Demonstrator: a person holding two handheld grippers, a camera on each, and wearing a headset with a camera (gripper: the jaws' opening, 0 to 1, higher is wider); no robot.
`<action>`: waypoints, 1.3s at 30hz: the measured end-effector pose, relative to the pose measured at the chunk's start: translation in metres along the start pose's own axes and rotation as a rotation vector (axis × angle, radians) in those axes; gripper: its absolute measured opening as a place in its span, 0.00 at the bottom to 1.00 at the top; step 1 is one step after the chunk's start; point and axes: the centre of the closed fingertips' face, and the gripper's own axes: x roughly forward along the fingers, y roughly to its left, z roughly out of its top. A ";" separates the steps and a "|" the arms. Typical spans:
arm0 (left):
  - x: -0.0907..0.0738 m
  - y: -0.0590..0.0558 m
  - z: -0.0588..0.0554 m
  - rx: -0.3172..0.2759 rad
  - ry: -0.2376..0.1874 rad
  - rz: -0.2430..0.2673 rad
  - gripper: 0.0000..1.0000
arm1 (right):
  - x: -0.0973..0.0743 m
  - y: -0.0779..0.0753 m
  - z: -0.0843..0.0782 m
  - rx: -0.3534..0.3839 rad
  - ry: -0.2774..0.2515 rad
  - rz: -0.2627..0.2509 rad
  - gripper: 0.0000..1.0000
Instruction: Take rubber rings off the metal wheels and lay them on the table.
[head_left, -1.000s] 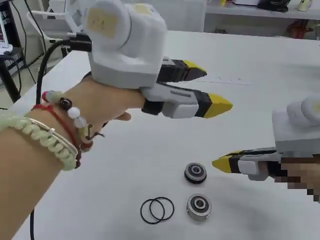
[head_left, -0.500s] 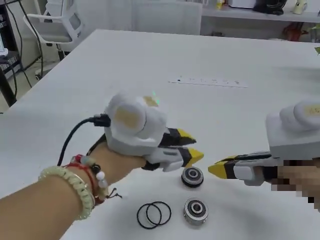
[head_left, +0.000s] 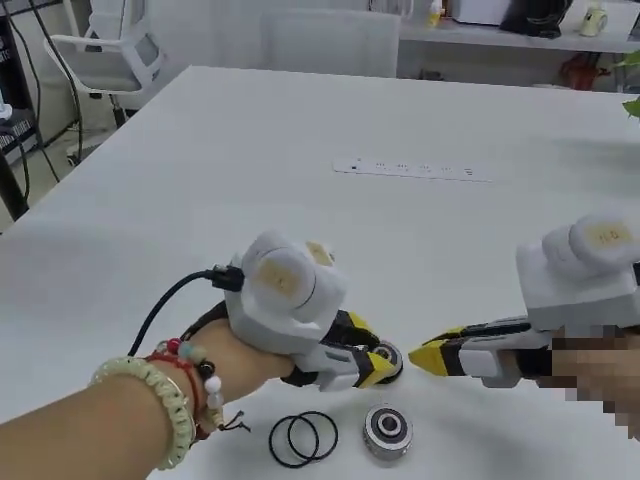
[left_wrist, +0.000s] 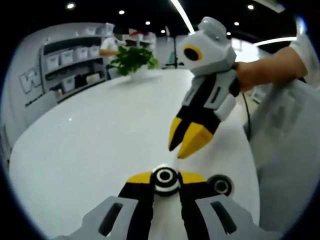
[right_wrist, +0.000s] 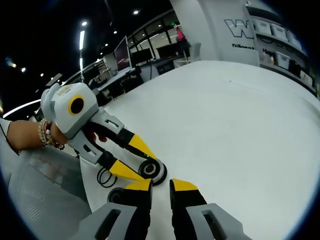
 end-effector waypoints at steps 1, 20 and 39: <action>0.000 0.001 0.001 -0.013 -0.002 0.003 0.19 | 0.001 0.000 -0.001 -0.002 0.004 0.001 0.11; -0.004 -0.006 -0.002 -0.031 0.012 -0.020 0.14 | 0.019 0.011 -0.020 -0.158 0.077 0.030 0.21; -0.003 -0.005 -0.001 -0.025 0.010 -0.024 0.14 | 0.026 0.015 -0.017 -0.253 0.042 0.039 0.22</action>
